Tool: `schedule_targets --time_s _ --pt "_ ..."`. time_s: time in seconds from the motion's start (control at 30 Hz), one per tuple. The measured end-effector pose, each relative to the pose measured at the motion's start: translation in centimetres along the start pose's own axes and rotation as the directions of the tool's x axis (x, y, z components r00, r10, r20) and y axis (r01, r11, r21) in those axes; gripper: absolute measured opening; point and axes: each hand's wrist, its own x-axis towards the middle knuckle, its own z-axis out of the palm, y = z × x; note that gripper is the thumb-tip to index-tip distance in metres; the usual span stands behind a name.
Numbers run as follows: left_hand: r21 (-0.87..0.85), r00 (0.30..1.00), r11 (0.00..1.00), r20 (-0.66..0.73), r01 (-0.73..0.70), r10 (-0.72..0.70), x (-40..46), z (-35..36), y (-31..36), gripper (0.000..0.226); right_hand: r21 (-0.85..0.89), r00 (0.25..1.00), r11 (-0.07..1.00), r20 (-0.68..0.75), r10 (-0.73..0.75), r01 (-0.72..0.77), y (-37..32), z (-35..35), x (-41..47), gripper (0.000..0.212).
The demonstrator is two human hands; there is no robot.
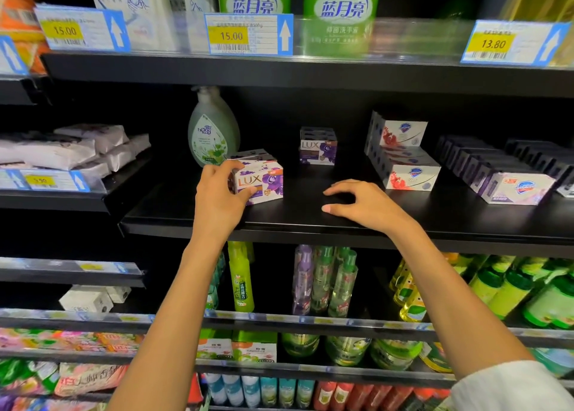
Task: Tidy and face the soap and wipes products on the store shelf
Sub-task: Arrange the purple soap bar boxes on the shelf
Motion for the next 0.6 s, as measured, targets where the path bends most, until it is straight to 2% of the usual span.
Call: schedule_targets --time_s 0.2,0.33,0.43,0.53,0.6 --pt "-0.038 0.999 0.999 -0.037 -0.016 0.014 -1.2 -0.4 0.1 0.061 -0.010 1.000 1.000 -0.013 0.019 -0.020 -0.2 0.0 0.0 0.042" --pt "-0.063 0.993 0.994 -0.082 -0.087 0.082 -4.2 -1.4 0.0 0.045 0.035 0.994 0.998 -0.090 0.054 -0.052 -0.6 0.0 0.5 0.039" --pt "-0.057 0.970 0.971 0.054 -0.234 0.237 -5.8 -1.4 -0.2 0.034 0.106 0.976 0.989 -0.181 0.124 -0.106 -0.7 -0.3 2.4 0.039" --pt "0.029 0.887 0.926 0.303 -0.375 0.350 -6.0 -0.8 -0.4 0.052 0.241 0.945 0.957 -0.245 0.218 -0.159 -0.2 -0.7 5.5 0.040" --pt "0.130 0.867 0.894 0.339 -0.429 0.366 -6.1 -0.5 -0.5 0.057 0.324 0.931 0.932 -0.263 0.254 -0.163 0.1 -0.6 7.6 0.038"
